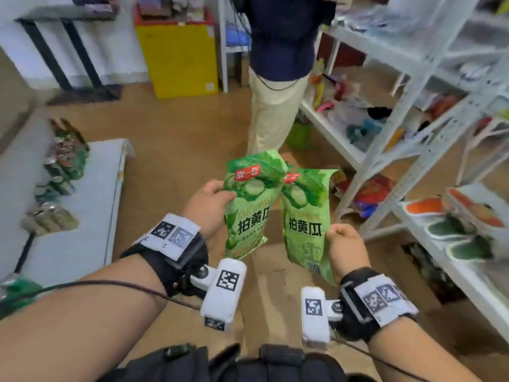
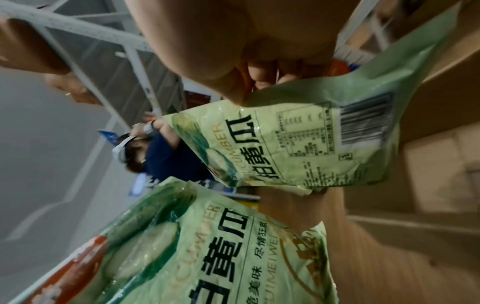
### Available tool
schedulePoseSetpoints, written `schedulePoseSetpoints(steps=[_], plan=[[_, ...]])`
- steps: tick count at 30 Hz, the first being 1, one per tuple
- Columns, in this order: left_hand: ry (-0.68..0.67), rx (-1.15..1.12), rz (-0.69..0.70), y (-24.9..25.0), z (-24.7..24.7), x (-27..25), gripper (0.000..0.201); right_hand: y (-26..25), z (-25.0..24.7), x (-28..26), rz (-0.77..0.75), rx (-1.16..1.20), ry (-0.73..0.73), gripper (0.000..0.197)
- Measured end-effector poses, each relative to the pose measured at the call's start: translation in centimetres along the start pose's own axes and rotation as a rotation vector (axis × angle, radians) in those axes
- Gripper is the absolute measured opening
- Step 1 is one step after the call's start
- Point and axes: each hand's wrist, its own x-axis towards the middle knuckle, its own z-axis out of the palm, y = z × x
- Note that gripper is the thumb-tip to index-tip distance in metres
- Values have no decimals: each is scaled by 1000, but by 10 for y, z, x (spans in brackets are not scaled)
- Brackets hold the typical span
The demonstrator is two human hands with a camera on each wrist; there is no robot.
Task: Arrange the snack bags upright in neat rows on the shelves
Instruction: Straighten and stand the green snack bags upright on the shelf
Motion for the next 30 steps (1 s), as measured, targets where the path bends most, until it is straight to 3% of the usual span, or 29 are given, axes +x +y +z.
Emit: schedulePoseSetpoints(steps=[5,9,13,17,21,25,30], plan=[[-174,44,-43,-39,79,36,22,34,-43,36,38,-60,127,29],[-198,65,-22,-42,90,48,20,32,-48,52,56,-38,98,23],[-143,30,-3,-28,65,57,21,1,-16,62,30,52,-55,21],[37,-26,61,-4,5,53,22,-56,47,55,-123,101,-273,21],[292,-84,166,32,-82,24,22,-127,130,12,-281,172,-565,22],[592,-147,338,75,-186,-46,21,-193,207,-78,-441,253,-897,24],[947,-216,549,107,-296,-176,22,-246,269,-225,-611,277,-1312,24]])
